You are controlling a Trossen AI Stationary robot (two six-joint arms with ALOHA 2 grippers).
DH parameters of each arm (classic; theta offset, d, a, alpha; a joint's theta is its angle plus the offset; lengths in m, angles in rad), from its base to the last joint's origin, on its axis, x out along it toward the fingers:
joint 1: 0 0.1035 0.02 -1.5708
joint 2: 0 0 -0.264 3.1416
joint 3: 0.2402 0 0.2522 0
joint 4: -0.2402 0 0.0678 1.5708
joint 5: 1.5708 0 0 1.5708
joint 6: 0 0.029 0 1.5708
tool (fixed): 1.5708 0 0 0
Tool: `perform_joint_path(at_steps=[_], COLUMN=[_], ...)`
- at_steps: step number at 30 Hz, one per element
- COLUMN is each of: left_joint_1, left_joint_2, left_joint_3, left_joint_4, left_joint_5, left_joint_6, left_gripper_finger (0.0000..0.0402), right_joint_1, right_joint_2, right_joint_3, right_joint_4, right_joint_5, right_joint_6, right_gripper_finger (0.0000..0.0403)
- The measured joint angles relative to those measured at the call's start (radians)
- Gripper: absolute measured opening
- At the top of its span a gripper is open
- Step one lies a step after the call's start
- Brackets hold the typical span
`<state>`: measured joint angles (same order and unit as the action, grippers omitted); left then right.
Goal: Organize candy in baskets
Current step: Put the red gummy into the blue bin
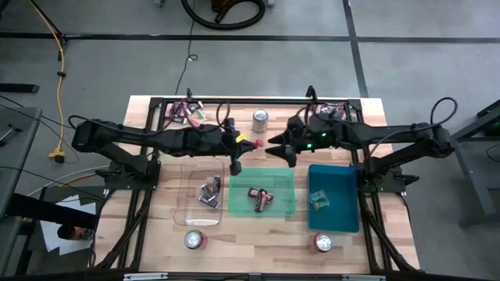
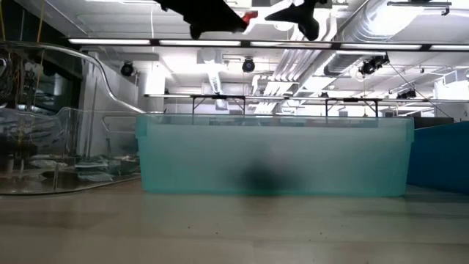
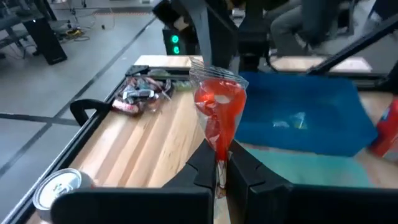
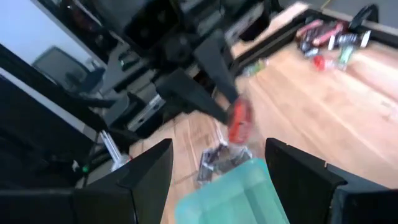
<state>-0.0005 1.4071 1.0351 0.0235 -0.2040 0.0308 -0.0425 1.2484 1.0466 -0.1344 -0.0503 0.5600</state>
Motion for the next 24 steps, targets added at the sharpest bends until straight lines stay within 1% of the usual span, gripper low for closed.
perform_joint_path(at_steps=[6,13,15,19,22,24], left_joint_1=[-0.001,-0.006,-0.01,-0.031,-0.054,-0.069], left_joint_2=[0.049,0.052,0.05,0.05,0.049,0.045], left_joint_3=[0.016,0.015,0.015,0.016,0.016,0.016], left_joint_4=[-0.015,-0.023,-0.017,-0.01,-0.013,-0.015], left_joint_5=[-0.002,0.013,0.014,0.02,0.014,0.012], left_joint_6=[0.026,0.026,0.026,0.036,0.074,0.105], left_gripper_finger=[0.0,0.0,0.0,0.0,0.0,0.0], right_joint_1=[0.019,0.026,0.023,0.016,0.017,0.017], right_joint_2=[0.081,0.094,0.093,0.094,0.094,0.094], right_joint_3=[-0.001,-0.001,-0.001,-0.001,-0.001,-0.001], right_joint_4=[0.03,0.026,0.021,-0.001,0.004,0.02], right_joint_5=[0.011,0.078,0.102,0.142,0.122,0.073], right_joint_6=[0.0,0.0,0.0,-0.002,-0.003,-0.004], right_gripper_finger=[0.0249,0.0244,0.0233,0.0198,0.0176,0.0166])
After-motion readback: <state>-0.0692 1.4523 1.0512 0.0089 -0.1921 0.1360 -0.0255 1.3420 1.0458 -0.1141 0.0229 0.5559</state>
